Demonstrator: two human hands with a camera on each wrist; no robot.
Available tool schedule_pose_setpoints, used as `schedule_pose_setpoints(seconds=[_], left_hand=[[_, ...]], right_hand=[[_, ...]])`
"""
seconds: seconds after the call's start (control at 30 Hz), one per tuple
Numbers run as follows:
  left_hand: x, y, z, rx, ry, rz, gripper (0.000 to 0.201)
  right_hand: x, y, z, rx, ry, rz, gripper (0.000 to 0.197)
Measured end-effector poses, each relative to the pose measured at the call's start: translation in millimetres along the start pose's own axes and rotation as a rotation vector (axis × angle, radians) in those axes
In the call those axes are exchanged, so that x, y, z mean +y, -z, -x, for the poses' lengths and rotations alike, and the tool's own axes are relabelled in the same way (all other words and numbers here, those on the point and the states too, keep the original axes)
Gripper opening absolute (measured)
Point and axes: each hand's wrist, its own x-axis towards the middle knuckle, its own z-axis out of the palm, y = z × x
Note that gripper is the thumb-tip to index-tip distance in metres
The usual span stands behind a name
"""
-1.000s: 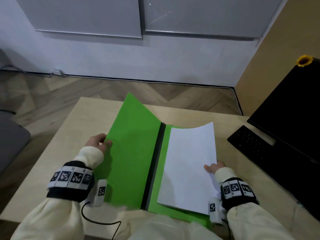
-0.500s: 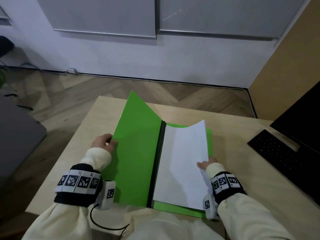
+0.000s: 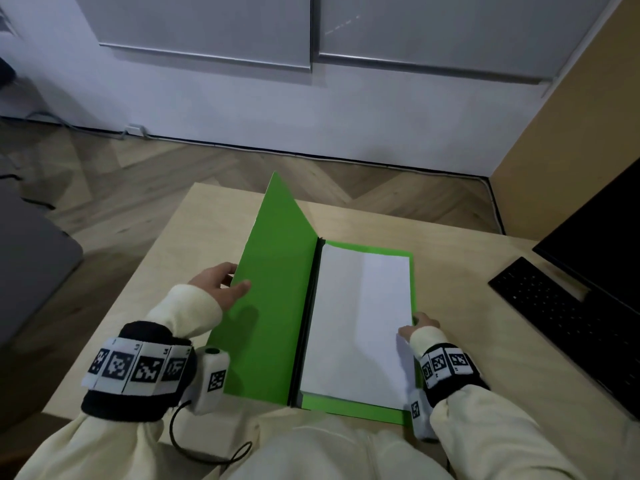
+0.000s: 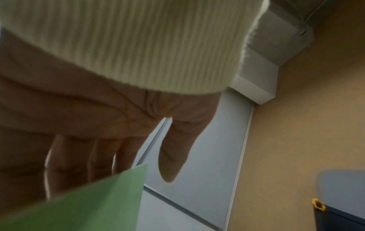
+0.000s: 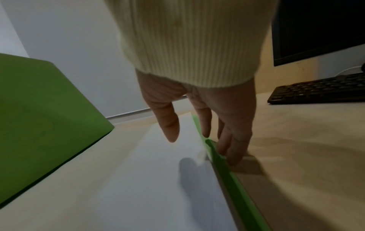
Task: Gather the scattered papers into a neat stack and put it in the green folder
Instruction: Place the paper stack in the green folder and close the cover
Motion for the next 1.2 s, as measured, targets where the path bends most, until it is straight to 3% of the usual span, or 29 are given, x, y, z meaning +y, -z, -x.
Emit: schedule_pose_setpoints(seconds=[0.1,0.2,0.4,0.5,0.63,0.8,0.93,1.07,1.13,1.2], left_hand=[[0,2,9,-0.044,-0.013,0.014,0.049],[7,1,17,-0.069,-0.038,-0.011,0.052],[32,-14,36,-0.133,-0.089,-0.040,0.057],[48,-28,50,-0.167,-0.148,-0.051,0.061],[65,-58,64,-0.195,-0.145,0.178,0.084],[65,-91,45,-0.288,-0.047,0.245,0.080],[34,-114,-4,-0.296,0.116,0.047,0.069],[4,-145,-40,-0.295,0.264,-0.082,0.063],[-6,-158,-51,-0.321,0.327,-0.055,0.059],[-11,-170,-58,-0.313,0.378,0.138,0.055]], right_hand=[[-6,4,10,0.038,0.053,-0.048,0.052],[-21,1,26,0.056,0.243,-0.182,0.044],[-52,-9,81,-0.176,0.590,-0.322,0.036],[-66,-1,109,-0.251,0.687,-0.402,0.028],[-69,18,125,-0.332,0.756,-0.400,0.035],[-28,42,104,-0.306,0.655,-0.347,0.031],[17,61,77,-0.335,0.451,-0.258,0.061],[47,54,42,-0.286,0.265,-0.224,0.052],[58,45,29,-0.280,0.195,-0.198,0.047],[66,36,20,-0.300,0.141,-0.152,0.053]])
